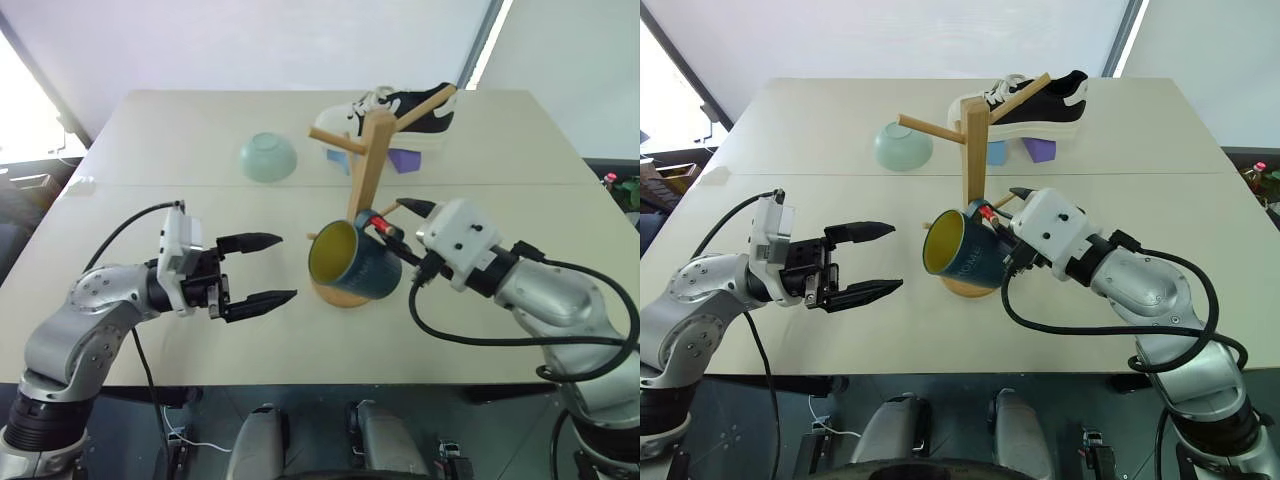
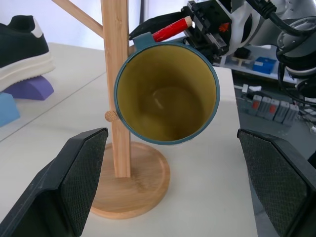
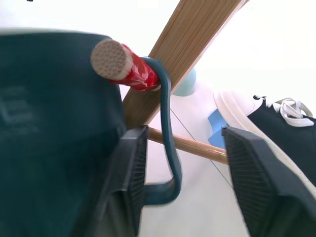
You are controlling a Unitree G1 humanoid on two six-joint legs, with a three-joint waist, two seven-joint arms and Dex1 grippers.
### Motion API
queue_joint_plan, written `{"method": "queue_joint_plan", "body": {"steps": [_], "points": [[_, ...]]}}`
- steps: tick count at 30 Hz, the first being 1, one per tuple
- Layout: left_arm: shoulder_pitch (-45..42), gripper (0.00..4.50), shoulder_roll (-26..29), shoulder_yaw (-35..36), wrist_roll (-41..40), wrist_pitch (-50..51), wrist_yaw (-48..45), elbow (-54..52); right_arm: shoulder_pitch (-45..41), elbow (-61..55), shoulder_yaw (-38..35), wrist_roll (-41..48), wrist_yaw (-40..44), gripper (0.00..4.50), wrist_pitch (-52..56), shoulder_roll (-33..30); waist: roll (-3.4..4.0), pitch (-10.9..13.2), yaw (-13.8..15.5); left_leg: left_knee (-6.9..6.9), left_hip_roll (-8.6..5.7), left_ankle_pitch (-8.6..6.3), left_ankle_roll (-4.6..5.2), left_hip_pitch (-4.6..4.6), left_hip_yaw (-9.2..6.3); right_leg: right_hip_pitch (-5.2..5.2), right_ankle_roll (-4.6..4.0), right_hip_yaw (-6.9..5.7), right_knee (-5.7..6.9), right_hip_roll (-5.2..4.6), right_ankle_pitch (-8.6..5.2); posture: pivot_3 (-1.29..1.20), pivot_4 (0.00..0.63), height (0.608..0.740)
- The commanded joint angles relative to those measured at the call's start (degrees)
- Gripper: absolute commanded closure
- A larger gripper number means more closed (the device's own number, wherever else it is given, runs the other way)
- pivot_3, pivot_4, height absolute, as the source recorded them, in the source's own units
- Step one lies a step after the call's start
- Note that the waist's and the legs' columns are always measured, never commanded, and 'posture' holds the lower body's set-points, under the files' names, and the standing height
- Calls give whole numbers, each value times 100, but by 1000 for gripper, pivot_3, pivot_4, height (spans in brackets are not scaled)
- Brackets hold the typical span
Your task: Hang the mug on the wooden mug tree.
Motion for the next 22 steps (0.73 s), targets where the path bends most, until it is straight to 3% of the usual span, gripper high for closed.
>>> {"method": "queue_joint_plan", "body": {"steps": [1,7,10,15,22], "points": [[56,0,-38,186,14,-17,116,48,452,-126,-848,325,343,2042,-348,-82,-1,0,15,0,-1,0,0,0,-1,2,0,0,0,0,0,0,150,740],[291,0,-336,421,599,-269,845,855,1596,511,-2316,1346,425,2042,-661,878,-4,-1,1,1,0,0,0,7,0,11,2,2,0,3,1,0,150,740],[440,0,-600,446,1350,-787,1415,1513,2089,1028,-2356,1202,222,2042,-1177,1408,-4,-2,-14,0,3,0,0,13,1,13,1,3,5,7,1,0,150,740],[604,0,-1115,517,1985,-1459,2063,2192,2021,2109,-2179,886,-218,2042,-2014,2032,-4,-2,-37,7,5,0,0,15,5,6,-6,11,18,8,5,0,150,740],[867,0,-1525,582,2170,-1671,2437,2220,1764,3039,-1812,684,-130,2042,-2792,2066,-3,-2,-23,4,5,0,0,12,6,3,-6,13,19,5,7,0,150,740]]}}
